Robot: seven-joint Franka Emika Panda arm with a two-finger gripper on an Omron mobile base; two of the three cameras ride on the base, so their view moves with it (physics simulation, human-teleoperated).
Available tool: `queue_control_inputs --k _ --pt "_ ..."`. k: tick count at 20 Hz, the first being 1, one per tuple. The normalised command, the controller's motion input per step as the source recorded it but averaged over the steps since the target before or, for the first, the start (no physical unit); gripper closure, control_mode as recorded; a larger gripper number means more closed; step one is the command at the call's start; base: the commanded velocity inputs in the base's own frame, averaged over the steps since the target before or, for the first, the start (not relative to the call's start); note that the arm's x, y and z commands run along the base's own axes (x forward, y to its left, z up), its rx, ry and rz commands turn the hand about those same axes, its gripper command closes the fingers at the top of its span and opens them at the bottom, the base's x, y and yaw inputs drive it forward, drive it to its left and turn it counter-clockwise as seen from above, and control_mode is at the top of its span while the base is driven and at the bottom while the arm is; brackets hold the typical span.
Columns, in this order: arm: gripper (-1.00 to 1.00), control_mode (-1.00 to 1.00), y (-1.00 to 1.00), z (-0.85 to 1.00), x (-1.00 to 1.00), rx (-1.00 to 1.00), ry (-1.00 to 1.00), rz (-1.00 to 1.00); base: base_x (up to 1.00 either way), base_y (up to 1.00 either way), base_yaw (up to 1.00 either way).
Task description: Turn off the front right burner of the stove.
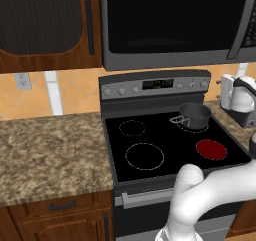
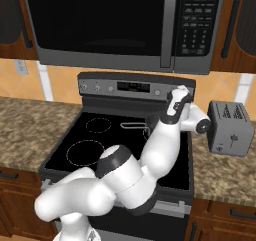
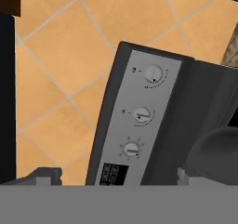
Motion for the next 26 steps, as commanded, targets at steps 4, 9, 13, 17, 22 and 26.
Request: queue_control_inputs --k 4,9,13,17,22,26 --pt "-1.0 -1.0 0.0 -0.1 0.44 0.0 0.0 0.0 0.0 0.0 0.0" --pt "-1.0 -1.0 -0.01 -0.1 0.37 0.0 0.0 0.0 0.0 0.0 0.0" --pt "-1.0 -1.0 -0.15 -0.08 0.26 0.0 0.0 0.0 0.0 0.0 0.0" --pt "-1.0 -1.0 -0.16 -0.04 0.28 0.0 0.0 0.0 0.0 0.0 0.0" --pt "-1.0 -1.0 -0.03 -0.03 0.31 0.0 0.0 0.0 0.0 0.0 0.0" --pt "-1.0 -1.0 0.0 -0.11 0.23 0.0 0.0 0.0 0.0 0.0 0.0"
